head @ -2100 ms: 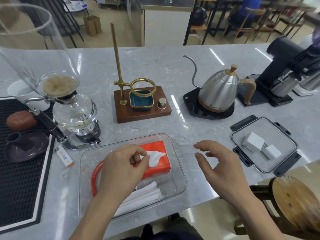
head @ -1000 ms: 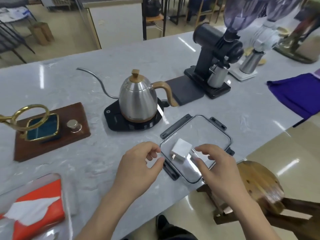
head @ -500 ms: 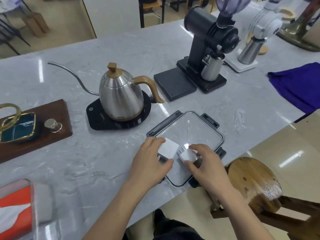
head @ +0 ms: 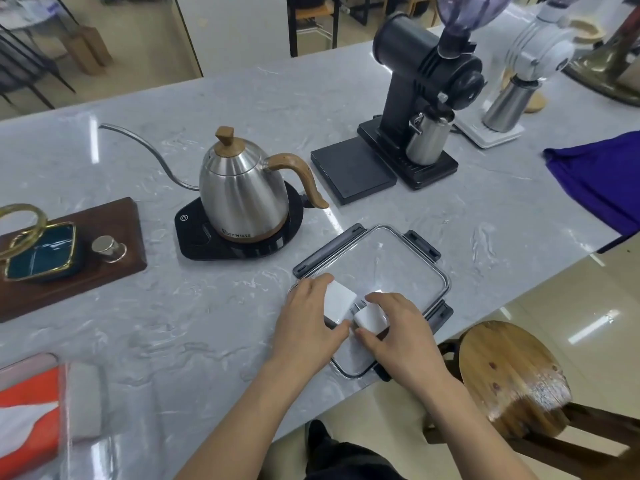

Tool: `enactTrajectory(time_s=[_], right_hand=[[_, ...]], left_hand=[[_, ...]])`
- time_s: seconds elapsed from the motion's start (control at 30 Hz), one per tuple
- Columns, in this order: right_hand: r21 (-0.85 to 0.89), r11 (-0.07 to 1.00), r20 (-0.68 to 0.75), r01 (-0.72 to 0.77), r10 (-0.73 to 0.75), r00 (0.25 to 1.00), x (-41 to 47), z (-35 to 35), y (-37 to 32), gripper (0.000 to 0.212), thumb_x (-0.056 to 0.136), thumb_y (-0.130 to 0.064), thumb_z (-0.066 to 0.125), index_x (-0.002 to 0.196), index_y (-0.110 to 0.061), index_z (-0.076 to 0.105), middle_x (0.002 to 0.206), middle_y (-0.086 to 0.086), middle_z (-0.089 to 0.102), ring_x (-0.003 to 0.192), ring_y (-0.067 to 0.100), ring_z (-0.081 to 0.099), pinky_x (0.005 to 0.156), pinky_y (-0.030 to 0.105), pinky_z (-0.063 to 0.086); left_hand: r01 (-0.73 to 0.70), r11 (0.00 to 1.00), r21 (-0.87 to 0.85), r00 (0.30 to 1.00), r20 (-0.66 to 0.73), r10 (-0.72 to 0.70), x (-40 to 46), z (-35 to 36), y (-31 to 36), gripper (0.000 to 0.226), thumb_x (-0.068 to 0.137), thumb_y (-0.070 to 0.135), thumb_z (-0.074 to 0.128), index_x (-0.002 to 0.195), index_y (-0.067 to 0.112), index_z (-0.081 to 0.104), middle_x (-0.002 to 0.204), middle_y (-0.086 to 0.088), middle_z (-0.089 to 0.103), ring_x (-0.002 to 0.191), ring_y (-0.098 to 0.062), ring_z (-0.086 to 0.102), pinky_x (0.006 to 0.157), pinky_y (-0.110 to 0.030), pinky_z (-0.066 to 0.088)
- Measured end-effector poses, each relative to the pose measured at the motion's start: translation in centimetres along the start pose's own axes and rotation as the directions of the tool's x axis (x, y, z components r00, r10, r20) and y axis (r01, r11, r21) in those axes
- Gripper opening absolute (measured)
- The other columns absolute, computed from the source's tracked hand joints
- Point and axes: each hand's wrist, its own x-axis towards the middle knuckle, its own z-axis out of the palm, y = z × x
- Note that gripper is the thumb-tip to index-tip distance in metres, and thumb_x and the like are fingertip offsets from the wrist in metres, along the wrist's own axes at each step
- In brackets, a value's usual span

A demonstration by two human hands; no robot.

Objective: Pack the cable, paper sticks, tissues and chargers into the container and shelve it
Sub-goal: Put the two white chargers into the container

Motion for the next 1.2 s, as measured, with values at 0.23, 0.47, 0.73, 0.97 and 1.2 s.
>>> enactTrajectory(time_s=[0.23, 0.47, 0.73, 0.97, 1.2], right_hand=[[0.020, 1.000, -0.043, 0.017, -0.016, 0.999, 0.0, 0.4, 0.2, 0.045, 0.081, -0.039, 0.072, 0.122, -0.023, 0.061, 0.117, -0.005, 0.062, 0.112, 0.014, 0.054, 0.087, 0.018, 0.035], [0.033, 0.999, -0.057, -0.002, 0.003, 0.998, 0.1, 0.8, 0.3, 0.046, 0.080, -0.039, 0.073, 0.122, -0.023, 0.061, 0.108, -0.006, 0.059, 0.106, 0.013, 0.054, 0.085, 0.020, 0.038], [0.064, 0.998, -0.053, -0.019, 0.022, 0.998, -0.2, 0.9, 0.2, 0.049, 0.082, -0.039, 0.069, 0.127, -0.024, 0.058, 0.115, -0.006, 0.056, 0.112, 0.013, 0.051, 0.089, 0.019, 0.036], [0.107, 0.994, -0.054, -0.016, 0.022, 0.998, -0.2, 0.8, 0.4, 0.049, 0.081, -0.039, 0.071, 0.126, -0.024, 0.059, 0.113, -0.004, 0.056, 0.108, 0.013, 0.054, 0.089, 0.019, 0.038], [0.136, 0.991, -0.039, -0.018, 0.024, 0.999, -0.1, 0.6, 0.2, 0.044, 0.079, -0.039, 0.070, 0.121, -0.028, 0.058, 0.108, -0.005, 0.054, 0.103, 0.012, 0.054, 0.082, 0.018, 0.037]], left_hand=[[-0.009, 1.000, 0.028, 0.999, -0.039, 0.010, -0.2, 0.1, 0.2, 0.063, 0.074, 0.041, 0.074, 0.129, 0.031, 0.045, 0.121, 0.006, 0.054, 0.112, -0.019, 0.053, 0.086, -0.034, 0.049], [0.005, 0.998, 0.056, 0.999, -0.045, -0.003, -0.5, 0.0, 0.5, 0.065, 0.075, 0.040, 0.073, 0.133, 0.029, 0.046, 0.121, 0.004, 0.054, 0.112, -0.021, 0.054, 0.086, -0.036, 0.050], [0.023, 0.989, 0.147, 0.997, -0.079, -0.012, -0.3, 0.0, 0.8, 0.064, 0.071, 0.042, 0.074, 0.128, 0.029, 0.048, 0.117, 0.004, 0.058, 0.106, -0.022, 0.059, 0.076, -0.035, 0.050], [0.029, 0.985, 0.170, 0.996, -0.086, -0.015, -0.4, 0.1, 1.1, 0.064, 0.072, 0.042, 0.075, 0.128, 0.027, 0.050, 0.117, 0.002, 0.059, 0.103, -0.025, 0.061, 0.073, -0.035, 0.049], [0.042, 0.985, 0.170, 0.994, -0.102, -0.025, -0.4, 0.1, 1.2, 0.063, 0.071, 0.041, 0.075, 0.128, 0.027, 0.051, 0.117, 0.002, 0.060, 0.101, -0.026, 0.061, 0.072, -0.035, 0.049]])
